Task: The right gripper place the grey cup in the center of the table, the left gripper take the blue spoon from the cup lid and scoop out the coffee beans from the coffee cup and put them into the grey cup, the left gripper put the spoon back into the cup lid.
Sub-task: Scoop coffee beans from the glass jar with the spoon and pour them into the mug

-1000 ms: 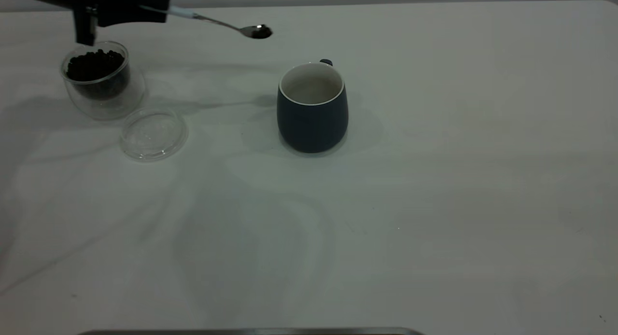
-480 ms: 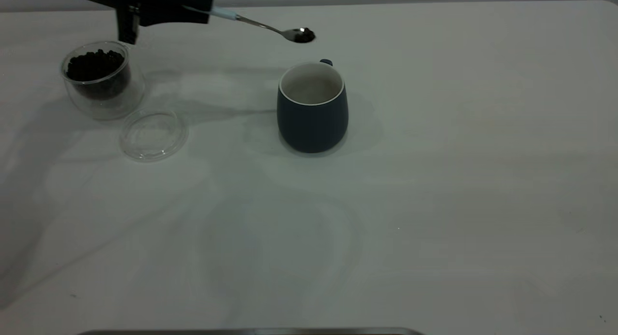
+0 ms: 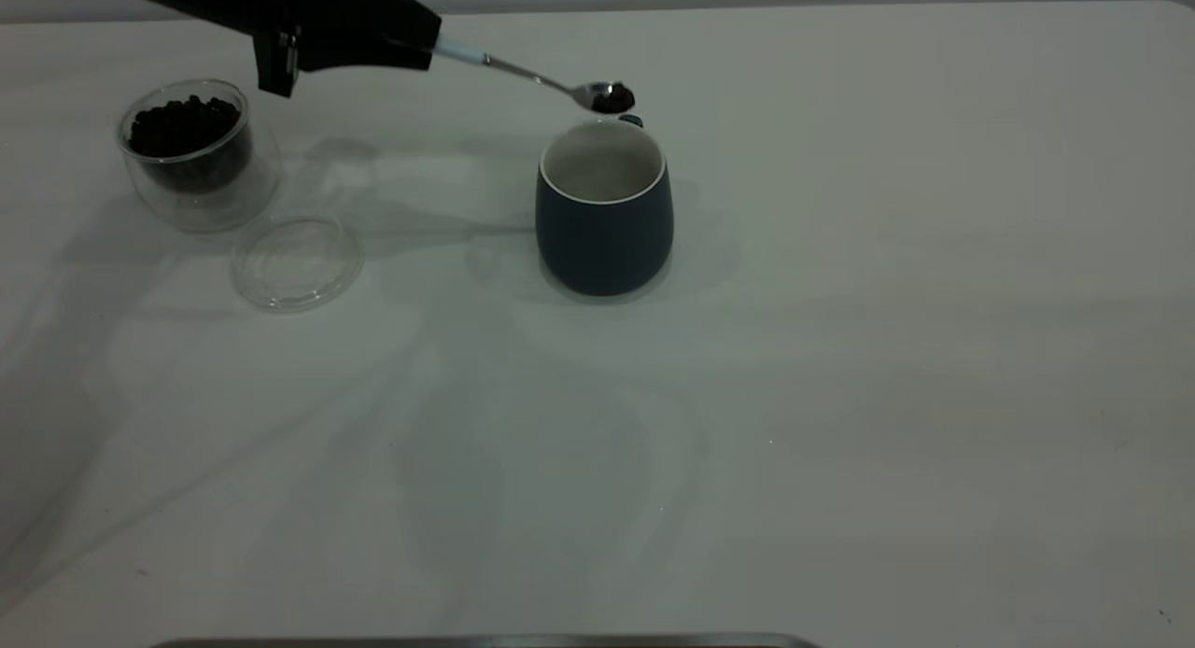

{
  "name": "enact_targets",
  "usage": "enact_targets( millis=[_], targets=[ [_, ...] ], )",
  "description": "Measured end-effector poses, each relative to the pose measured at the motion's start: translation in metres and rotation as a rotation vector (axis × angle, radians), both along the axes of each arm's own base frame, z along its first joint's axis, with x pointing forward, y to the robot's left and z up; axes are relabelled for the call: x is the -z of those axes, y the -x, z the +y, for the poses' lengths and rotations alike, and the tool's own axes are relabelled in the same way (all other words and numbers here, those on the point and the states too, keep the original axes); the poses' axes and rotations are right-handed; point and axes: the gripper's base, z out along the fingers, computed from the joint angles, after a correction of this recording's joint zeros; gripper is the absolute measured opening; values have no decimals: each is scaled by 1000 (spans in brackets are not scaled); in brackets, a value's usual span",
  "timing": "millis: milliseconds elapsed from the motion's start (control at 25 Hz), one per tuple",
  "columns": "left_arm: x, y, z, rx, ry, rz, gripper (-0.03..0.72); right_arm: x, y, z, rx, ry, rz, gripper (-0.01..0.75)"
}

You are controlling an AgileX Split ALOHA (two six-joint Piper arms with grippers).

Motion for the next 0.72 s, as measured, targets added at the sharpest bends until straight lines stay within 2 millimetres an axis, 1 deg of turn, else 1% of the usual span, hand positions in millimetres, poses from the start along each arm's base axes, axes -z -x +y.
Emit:
enact_targets(
  millis=[200,360,560,720],
  targets=[
    [8,2,0,53,-11,-76,132,0,0,0,0,0,0,459],
    [9,2,1,91,-13,-154,132,0,0,0,0,0,0,459],
    [9,2,1,152,-15,-299,132,0,0,0,0,0,0,459],
    [11,-1,2,168,-48,-393,132,0,0,0,0,0,0,459]
  ],
)
